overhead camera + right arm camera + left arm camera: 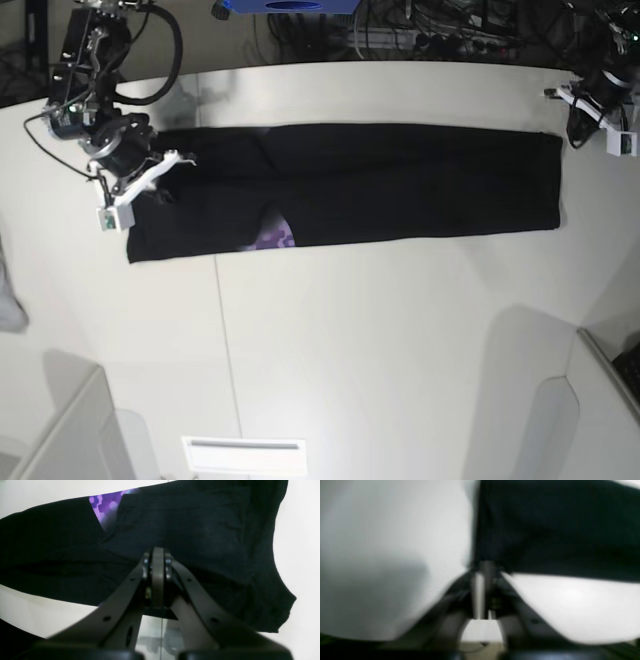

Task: Fold the T-shirt properly
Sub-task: 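Release the left gripper and regrasp the folded strip's end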

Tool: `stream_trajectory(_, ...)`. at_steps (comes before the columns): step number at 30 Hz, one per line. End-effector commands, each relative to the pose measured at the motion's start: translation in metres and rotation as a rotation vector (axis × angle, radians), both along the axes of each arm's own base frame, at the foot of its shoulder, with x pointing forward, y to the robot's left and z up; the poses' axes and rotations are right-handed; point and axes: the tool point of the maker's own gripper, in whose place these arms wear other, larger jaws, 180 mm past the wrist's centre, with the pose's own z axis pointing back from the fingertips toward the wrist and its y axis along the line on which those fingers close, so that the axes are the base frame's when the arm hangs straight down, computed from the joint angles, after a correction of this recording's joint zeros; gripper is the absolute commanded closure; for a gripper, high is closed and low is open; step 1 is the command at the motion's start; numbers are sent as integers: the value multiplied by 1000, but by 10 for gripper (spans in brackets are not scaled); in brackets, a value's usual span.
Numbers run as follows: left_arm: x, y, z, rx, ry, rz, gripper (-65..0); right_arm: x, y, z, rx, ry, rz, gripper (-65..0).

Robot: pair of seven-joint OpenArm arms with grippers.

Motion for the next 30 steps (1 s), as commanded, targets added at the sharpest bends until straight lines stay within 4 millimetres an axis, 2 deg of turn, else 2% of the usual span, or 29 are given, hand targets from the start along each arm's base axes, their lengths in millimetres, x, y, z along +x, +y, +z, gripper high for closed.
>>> stream_trajectory(1, 7, -1, 11, 10, -46, -19, 0, 7, -1, 11, -1, -50, 4, 0)
stream_trajectory(3, 3, -7, 5, -10, -35, -17, 0, 7, -1, 12, 1, -51, 4, 0)
stream_trajectory(11, 11, -52, -28, -31, 71, -161, 0, 8, -1, 12, 2, -53, 3, 0)
stream_trajectory(13, 12, -55, -37, -34, 93, -163, 0, 8, -1, 12, 2, -53, 3, 0)
stream_trajectory(18, 13, -42, -52, 8, 147, -133, 0, 7, -1, 11, 2, -50, 4, 0)
stream_trajectory(30, 33, -33, -46, 23, 113, -96, 0, 7, -1, 12, 2, -51, 3, 0)
